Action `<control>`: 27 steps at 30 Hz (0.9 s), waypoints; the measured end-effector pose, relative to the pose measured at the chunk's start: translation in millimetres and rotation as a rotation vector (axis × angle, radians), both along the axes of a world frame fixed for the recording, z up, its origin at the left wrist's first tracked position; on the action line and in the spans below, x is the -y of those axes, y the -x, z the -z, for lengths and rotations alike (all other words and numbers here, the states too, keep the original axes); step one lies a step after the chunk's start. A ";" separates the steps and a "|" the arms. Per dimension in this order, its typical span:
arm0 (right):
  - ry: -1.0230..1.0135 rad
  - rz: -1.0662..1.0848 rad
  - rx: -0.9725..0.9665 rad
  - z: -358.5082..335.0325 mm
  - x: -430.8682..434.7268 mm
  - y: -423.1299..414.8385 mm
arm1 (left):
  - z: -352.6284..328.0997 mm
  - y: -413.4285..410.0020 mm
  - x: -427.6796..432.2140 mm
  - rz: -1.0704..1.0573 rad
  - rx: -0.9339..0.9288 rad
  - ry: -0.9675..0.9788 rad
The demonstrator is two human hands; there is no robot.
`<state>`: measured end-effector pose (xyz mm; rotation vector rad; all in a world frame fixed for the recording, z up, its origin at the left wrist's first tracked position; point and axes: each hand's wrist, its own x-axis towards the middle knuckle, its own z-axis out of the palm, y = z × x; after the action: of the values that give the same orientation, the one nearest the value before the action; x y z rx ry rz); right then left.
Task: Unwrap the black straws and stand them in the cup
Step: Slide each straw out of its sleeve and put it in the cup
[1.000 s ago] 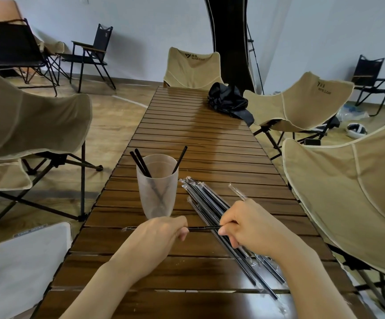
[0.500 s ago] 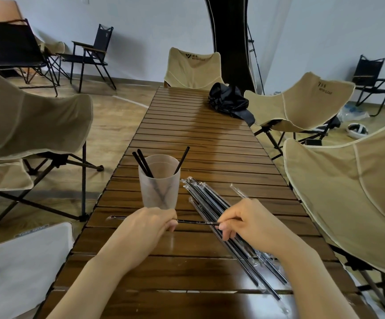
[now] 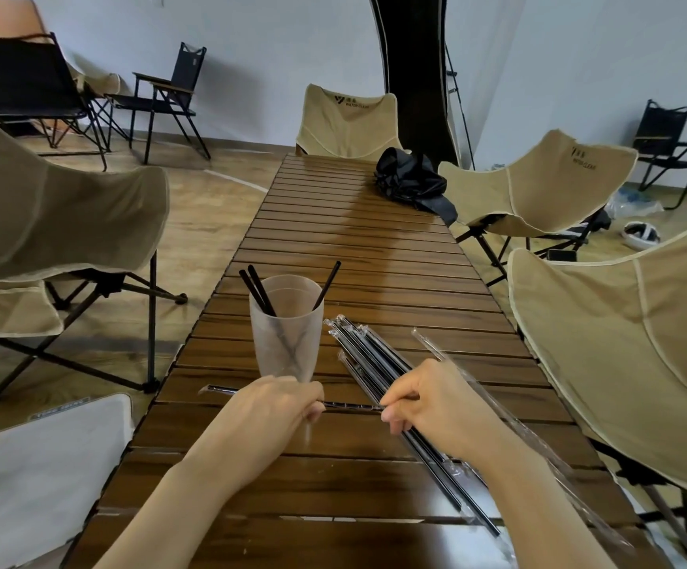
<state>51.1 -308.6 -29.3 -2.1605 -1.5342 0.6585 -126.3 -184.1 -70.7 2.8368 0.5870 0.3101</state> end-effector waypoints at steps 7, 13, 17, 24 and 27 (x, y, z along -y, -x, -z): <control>0.021 -0.020 0.019 10.2 -7.8 5.8 | 2.1 -5.0 -1.2 -0.007 -0.044 0.000; -0.044 -0.045 -0.022 6.0 -5.7 -2.8 | -8.2 2.9 -8.8 -0.096 0.017 -0.066; -0.018 -0.043 -0.068 2.8 1.2 -9.3 | -7.5 10.4 -8.8 -0.052 0.108 -0.094; -0.071 -0.005 -0.156 3.3 1.6 -10.3 | -9.3 8.4 -6.4 0.044 0.203 -0.163; -0.088 0.006 -0.157 3.0 1.7 -9.4 | -15.4 9.1 -6.5 0.122 0.212 -0.146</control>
<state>60.5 -310.3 -32.3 -1.9977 -1.4464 0.7267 -135.5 -177.6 -55.4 2.9089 0.3606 0.6453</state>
